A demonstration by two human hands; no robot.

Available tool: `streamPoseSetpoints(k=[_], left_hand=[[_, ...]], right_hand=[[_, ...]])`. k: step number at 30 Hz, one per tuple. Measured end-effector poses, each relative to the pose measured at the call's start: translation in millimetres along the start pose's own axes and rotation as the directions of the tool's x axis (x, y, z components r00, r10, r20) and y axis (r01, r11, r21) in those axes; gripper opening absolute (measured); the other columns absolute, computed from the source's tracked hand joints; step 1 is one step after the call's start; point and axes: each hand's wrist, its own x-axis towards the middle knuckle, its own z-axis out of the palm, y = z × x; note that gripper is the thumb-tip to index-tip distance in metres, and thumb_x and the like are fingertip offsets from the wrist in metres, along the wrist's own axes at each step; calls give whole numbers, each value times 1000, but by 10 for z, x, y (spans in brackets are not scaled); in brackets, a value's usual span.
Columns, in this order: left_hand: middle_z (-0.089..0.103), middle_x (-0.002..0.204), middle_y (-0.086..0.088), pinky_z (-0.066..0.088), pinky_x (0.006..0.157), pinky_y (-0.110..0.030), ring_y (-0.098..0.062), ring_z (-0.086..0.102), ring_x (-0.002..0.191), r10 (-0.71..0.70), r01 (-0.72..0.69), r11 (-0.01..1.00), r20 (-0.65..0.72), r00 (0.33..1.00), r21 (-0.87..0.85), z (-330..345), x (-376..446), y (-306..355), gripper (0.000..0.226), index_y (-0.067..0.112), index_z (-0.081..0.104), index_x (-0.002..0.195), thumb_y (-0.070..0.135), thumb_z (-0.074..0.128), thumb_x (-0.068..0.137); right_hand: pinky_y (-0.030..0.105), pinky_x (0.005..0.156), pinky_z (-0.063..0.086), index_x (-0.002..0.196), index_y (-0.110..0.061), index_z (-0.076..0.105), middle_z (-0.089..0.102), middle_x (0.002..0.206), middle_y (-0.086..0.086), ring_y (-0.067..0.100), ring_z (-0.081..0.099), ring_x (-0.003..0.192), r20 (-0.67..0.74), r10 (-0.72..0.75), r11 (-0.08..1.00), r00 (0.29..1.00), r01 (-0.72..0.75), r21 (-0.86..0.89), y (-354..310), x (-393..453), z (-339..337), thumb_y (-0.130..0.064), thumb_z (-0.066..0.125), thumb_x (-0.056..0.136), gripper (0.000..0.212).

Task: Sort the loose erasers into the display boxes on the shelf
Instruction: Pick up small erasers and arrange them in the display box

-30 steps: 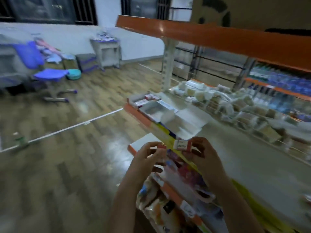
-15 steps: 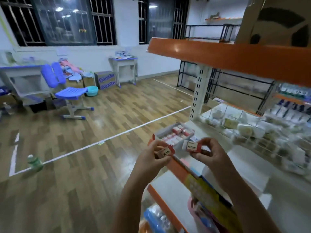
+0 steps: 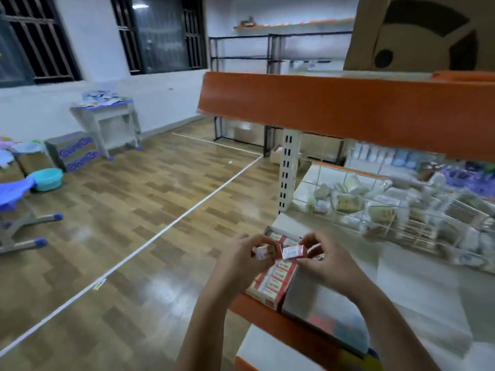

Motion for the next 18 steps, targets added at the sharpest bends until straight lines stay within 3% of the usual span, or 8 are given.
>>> streamPoseSetpoints(k=[5,10,15,18], left_hand=[[54,110,10,38,59,-9,-3,52,90,126,-140,988,189,974,61,-177,368,-239,28,32,60,112,25,66,85],[51,101,15,36,57,-10,2,50,82,213,-233,971,242,947,59,-174,550,-421,28,31,61,110,26,67,84],[51,101,17,35,58,-9,3,48,81,272,-307,949,306,912,72,-141,603,-499,29,33,60,111,27,67,83],[50,105,15,31,70,-13,-2,44,94,272,-324,938,321,907,122,-134,632,-521,28,34,60,110,30,67,83]], right_hand=[[7,48,39,100,-21,52,57,103,-6,1,57,82,-84,196,979,977,-200,-37,-32,116,263,-12,67,83,24],[10,53,41,101,-21,50,55,101,-7,1,55,83,-185,291,949,939,-307,-66,-68,111,480,-13,67,82,26],[15,62,42,99,-24,49,56,101,-8,5,55,86,-306,288,926,908,-345,-153,-8,158,634,-19,67,83,25],[19,78,43,110,-20,51,54,110,-6,10,52,101,-373,240,902,896,-348,-256,44,198,710,-17,63,85,27]])
